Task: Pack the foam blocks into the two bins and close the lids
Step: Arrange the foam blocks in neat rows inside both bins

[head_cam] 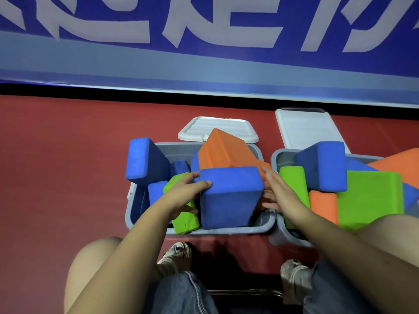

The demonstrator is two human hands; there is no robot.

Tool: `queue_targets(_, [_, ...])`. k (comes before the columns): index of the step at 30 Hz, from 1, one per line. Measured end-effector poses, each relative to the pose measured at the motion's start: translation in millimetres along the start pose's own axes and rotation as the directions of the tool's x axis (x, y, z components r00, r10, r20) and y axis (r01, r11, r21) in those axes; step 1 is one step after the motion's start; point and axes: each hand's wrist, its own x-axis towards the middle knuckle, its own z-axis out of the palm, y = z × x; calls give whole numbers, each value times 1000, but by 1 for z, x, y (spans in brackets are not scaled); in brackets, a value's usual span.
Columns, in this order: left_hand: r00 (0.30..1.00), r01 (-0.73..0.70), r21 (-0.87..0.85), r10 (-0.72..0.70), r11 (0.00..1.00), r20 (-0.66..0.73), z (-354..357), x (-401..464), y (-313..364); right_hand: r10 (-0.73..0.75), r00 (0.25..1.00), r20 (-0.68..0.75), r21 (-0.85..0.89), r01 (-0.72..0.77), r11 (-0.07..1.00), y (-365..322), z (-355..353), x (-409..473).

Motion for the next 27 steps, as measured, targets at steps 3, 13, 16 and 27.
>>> queue_targets(3, [996, 52, -31, -49, 998, 72, 5, -2, 0, -52, 998, -30, -244, 43, 969, -12, 14, -2])
queue_targets(13, [989, -11, -73, 22, 997, 146, 4, -8, -11, -10, 997, 78, -596, 55, 801, -11, 4, -21])
queue_targets(16, [987, 32, -33, -27, 999, 161, -2, -9, -16, 68, 991, 119, -701, 36, 712, -19, 10, -18])
queue_targets(27, [992, 114, 175, -101, 978, -82, -15, -24, -30, 166, 978, 128, -846, 21, 532, -29, 53, -1])
